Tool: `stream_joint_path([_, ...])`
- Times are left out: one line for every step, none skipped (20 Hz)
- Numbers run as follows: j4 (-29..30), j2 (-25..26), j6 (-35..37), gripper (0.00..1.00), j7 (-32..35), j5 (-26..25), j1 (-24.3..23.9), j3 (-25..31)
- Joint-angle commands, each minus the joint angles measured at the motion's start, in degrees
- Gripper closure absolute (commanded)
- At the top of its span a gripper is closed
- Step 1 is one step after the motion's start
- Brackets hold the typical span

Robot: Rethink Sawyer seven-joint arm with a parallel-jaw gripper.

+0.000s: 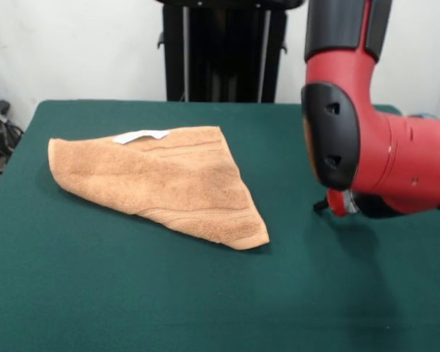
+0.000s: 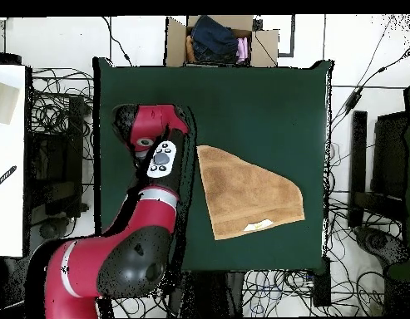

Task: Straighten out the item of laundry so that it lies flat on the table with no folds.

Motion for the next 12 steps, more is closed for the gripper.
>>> stream_joint_path([-12.16,8.70,-0.43,0.00,17.80,1.74,-2.56,2.33])
stream_joint_path([-12.73,8.97,-0.18,0.00,17.86,1.77,-2.73,2.41])
stream_joint_path([-13.67,9.40,0.31,0.00,17.76,1.66,-2.93,2.35])
stream_joint_path([-13.93,9.51,0.34,0.00,17.68,1.60,-3.12,2.47])
stream_joint_path([-14.37,9.74,0.55,0.00,17.52,1.49,-3.30,2.55])
stream_joint_path([-15.56,10.41,0.95,0.00,17.50,1.51,-3.65,2.59])
stream_joint_path([-15.35,10.27,0.48,0.00,17.69,1.42,-3.70,2.65])
stream_joint_path([-15.96,10.52,0.78,0.00,17.57,1.23,-3.82,2.55])
stream_joint_path([-16.28,10.67,0.75,0.00,17.60,1.16,-3.96,2.61])
stream_joint_path([-16.78,10.95,0.99,0.00,17.53,1.11,-4.14,2.65])
stream_joint_path([-17.29,11.24,1.24,0.00,17.46,1.07,-4.31,2.70])
stream_joint_path([-17.95,11.58,1.52,0.00,17.18,0.87,-4.49,2.60])
